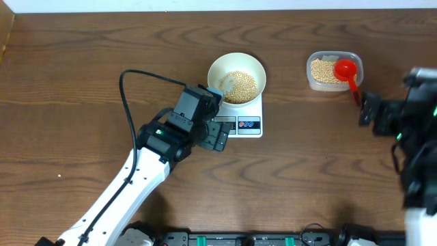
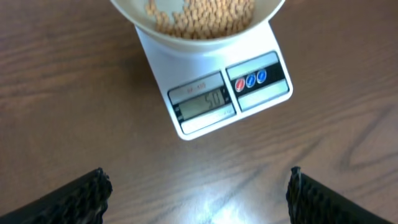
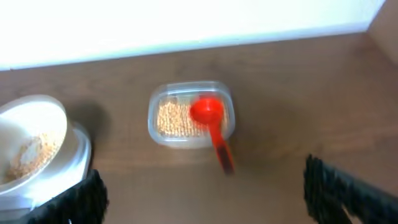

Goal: Scoop item into bowl and weigh 50g on scale

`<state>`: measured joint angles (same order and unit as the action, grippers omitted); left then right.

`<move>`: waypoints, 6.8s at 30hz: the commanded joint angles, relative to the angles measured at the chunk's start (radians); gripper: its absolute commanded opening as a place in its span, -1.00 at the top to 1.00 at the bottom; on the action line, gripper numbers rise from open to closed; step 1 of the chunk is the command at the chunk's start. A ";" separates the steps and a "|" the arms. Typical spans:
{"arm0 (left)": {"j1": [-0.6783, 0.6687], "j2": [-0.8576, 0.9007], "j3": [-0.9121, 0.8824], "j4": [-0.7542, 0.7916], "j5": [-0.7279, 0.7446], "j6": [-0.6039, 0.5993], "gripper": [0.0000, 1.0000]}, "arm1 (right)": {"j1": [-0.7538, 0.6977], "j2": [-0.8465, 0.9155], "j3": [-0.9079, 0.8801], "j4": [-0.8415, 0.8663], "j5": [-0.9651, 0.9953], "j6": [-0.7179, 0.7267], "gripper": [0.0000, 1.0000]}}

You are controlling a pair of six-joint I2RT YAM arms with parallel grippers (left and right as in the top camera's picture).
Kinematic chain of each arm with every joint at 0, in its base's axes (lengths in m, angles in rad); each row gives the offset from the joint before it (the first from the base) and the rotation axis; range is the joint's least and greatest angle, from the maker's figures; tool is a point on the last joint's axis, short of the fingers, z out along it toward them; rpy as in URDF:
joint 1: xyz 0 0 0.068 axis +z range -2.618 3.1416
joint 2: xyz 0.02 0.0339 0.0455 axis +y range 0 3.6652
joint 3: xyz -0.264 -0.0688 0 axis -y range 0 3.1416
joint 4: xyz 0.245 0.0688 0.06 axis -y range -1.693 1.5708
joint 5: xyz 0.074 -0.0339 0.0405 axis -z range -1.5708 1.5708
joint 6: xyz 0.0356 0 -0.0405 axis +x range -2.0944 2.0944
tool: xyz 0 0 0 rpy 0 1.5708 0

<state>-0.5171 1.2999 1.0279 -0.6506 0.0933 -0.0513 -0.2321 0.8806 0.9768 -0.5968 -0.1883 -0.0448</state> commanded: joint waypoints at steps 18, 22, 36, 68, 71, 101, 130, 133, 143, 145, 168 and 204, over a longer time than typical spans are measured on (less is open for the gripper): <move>0.003 -0.007 0.002 -0.003 -0.016 0.003 -0.85 | 0.090 -0.698 -0.895 0.584 -0.009 -0.008 -0.99; 0.003 -0.007 0.002 -0.003 -0.016 0.003 -0.85 | 0.090 -0.742 -0.946 0.599 -0.010 -0.008 -0.99; 0.003 -0.007 0.002 -0.003 -0.016 0.003 -0.85 | 0.090 -0.876 -0.971 0.536 -0.002 -0.009 -0.98; 0.003 -0.007 0.002 -0.003 -0.016 0.003 -0.84 | 0.090 -0.875 -0.971 0.537 -0.002 -0.009 -0.98; 0.003 -0.007 0.002 -0.003 -0.016 0.003 -0.84 | 0.090 -0.875 -0.971 0.537 -0.002 -0.009 -0.99; 0.369 -0.324 -0.416 0.595 0.031 0.197 -0.86 | 0.090 -0.875 -0.971 0.537 -0.002 -0.009 -0.98; 0.640 -1.072 -1.009 0.839 0.045 0.335 -0.85 | 0.090 -0.875 -0.971 0.537 -0.002 -0.009 -0.98; 0.640 -1.137 -1.024 0.783 0.036 0.343 -0.85 | 0.090 -0.875 -0.971 0.537 -0.002 -0.009 -0.98; 0.634 -1.285 -1.024 0.587 0.018 0.346 -0.85 | 0.090 -0.875 -0.971 0.537 -0.002 -0.009 -0.99; 0.632 -1.299 -1.024 0.591 0.019 0.346 -0.85 | 0.090 -0.875 -0.971 0.537 -0.002 -0.009 -0.98; 0.603 -1.295 -1.024 0.590 0.019 0.346 -0.85 | 0.090 -0.875 -0.971 0.537 -0.002 -0.009 -0.98; 0.603 -1.294 -1.024 0.590 0.019 0.346 -0.85 | 0.090 -0.875 -0.971 0.537 -0.002 -0.009 -0.98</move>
<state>0.0895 0.0109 0.0143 -0.0185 0.1017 0.2890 -0.1547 0.0128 0.0086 -0.0570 -0.1894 -0.0483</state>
